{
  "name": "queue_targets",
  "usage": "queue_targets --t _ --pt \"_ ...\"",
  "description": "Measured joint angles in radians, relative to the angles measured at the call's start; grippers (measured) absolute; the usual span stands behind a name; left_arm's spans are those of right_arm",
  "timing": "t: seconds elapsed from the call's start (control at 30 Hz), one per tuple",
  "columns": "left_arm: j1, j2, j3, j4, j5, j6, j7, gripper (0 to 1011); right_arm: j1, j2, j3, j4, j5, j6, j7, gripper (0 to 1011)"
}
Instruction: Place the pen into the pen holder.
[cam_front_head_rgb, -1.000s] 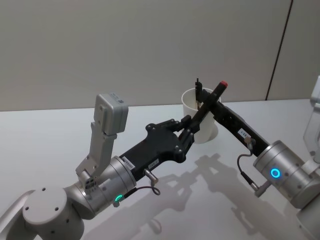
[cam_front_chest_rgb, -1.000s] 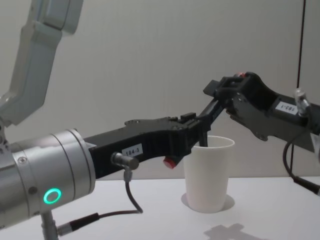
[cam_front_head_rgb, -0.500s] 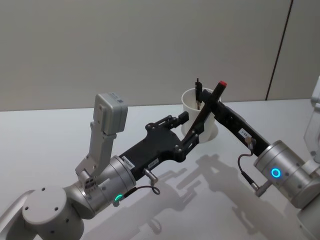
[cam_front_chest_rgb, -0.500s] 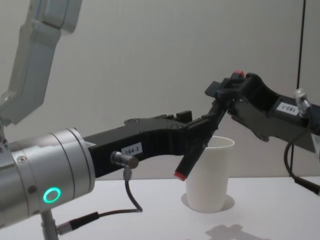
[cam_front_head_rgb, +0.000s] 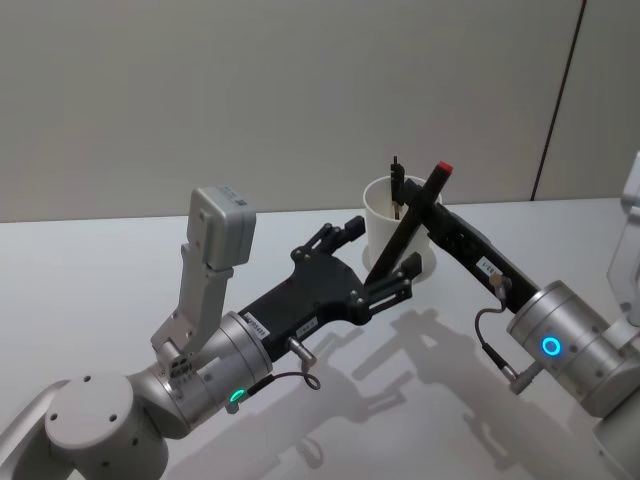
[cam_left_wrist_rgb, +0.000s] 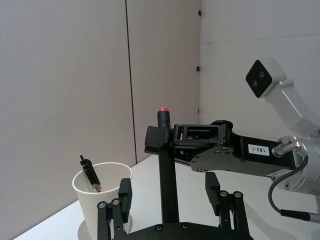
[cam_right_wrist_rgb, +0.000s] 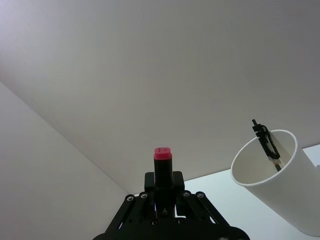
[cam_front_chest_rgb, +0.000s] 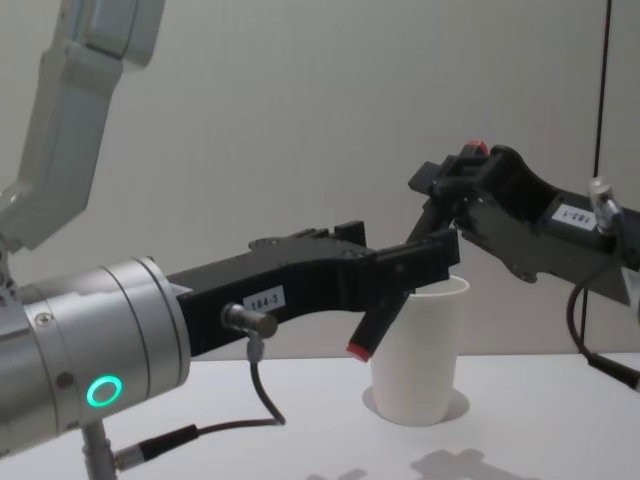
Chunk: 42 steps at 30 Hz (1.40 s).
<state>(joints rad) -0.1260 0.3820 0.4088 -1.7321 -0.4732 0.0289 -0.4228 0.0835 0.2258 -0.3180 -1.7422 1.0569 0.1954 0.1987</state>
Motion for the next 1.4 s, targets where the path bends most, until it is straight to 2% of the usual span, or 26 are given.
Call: queue_targets --t 0.07,0.17,0.37,0.57,1.0,1.23,1.4 --pt "0.0 0.0 0.0 0.0 0.0 0.0 0.0 910 0.0 0.0 0.0 0.0 0.0 0.0 0.0 206" --pt "0.0 0.0 0.0 0.0 0.0 0.0 0.0 998 0.001 0.001 0.0 0.0 0.0 -0.001 0.001 206" --pt "0.0 0.0 0.0 0.0 0.0 0.001 0.0 1001 0.008 0.008 0.006 0.008 -0.018 -0.02 0.005 206" --pt "0.0 0.0 0.0 0.0 0.0 0.001 0.0 1001 0.025 0.019 0.018 0.029 -0.06 -0.049 0.016 206" --pt "0.0 0.0 0.0 0.0 0.0 0.002 0.0 1001 0.1 0.032 0.041 0.121 -0.21 -0.146 0.094 206" --pt "0.0 0.0 0.0 0.0 0.0 0.001 0.0 1001 0.17 0.021 0.047 0.207 -0.306 -0.221 0.17 206" --pt "0.0 0.0 0.0 0.0 0.0 0.001 0.0 1001 0.211 0.009 0.048 0.259 -0.351 -0.258 0.209 207"
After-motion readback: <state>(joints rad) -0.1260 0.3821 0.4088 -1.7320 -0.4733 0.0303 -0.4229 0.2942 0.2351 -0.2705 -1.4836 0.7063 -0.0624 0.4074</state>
